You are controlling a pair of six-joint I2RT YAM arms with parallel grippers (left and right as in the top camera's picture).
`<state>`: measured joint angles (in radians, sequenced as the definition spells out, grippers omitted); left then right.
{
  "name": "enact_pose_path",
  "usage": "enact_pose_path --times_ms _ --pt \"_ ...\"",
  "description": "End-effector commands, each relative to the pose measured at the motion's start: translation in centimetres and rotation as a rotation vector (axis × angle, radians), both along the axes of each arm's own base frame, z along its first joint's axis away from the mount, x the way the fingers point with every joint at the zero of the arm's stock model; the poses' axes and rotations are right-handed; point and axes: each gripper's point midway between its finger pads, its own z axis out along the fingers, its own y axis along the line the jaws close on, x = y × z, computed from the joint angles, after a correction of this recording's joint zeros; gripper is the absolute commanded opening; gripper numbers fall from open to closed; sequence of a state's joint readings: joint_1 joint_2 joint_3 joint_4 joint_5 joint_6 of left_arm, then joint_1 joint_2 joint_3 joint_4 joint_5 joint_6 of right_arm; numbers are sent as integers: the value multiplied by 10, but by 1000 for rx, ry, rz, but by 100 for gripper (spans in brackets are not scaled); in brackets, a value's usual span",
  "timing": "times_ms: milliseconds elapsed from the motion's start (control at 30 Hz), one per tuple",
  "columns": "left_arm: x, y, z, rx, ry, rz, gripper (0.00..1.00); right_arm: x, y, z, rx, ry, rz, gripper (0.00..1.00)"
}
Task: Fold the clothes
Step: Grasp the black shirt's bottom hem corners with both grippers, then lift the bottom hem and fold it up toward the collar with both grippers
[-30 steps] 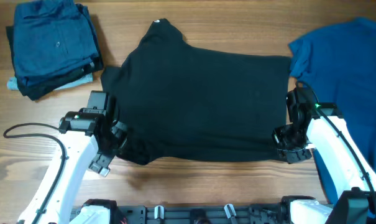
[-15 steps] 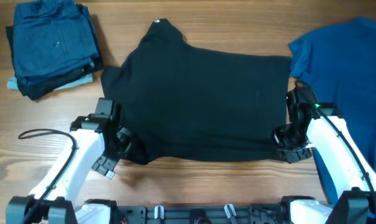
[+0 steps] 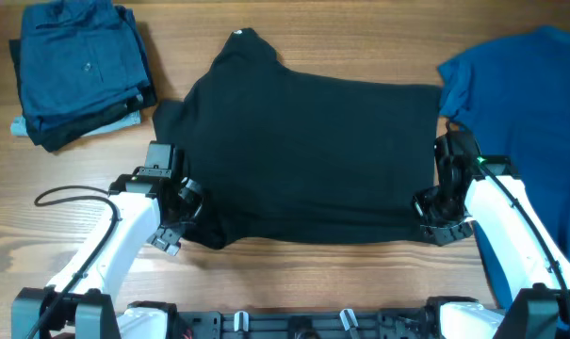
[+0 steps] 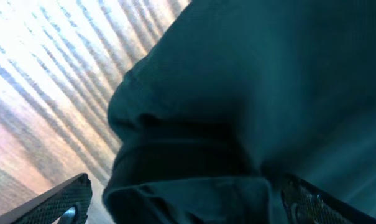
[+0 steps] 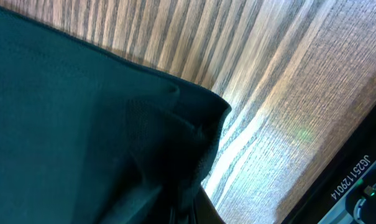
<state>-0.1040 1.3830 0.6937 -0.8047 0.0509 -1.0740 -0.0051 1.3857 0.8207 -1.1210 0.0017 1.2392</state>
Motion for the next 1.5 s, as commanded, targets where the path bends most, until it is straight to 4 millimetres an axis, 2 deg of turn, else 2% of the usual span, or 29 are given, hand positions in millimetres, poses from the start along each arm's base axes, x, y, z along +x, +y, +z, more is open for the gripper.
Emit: enact_pose_path --times_ms 0,367,467,667,900,1133,1267,1367,1467 --pt "1 -2 -2 -7 -5 -21 97 6 -5 3 -31 -15 15 4" --pt "-13 -2 -10 -13 52 -13 89 6 -5 3 -26 -15 40 5" --pt "-13 -2 -16 -13 60 -13 83 6 -5 3 -24 -15 40 5" --pt "-11 -2 -16 -14 52 -14 53 6 -5 3 -24 -15 39 5" --pt "-10 -2 -8 -13 53 -14 4 6 -5 3 -24 -15 39 4" --pt "-8 7 33 39 27 -13 4 6 -5 3 -24 -15 35 4" --pt "-4 10 43 53 -22 -16 4 8 -4 3 -25 -25 9 4" --pt "13 11 45 64 -92 -12 4 20 -4 4 -24 -71 -7 4" --pt "41 8 52 52 -210 -8 4 38 -1 4 -6 -145 -19 4"
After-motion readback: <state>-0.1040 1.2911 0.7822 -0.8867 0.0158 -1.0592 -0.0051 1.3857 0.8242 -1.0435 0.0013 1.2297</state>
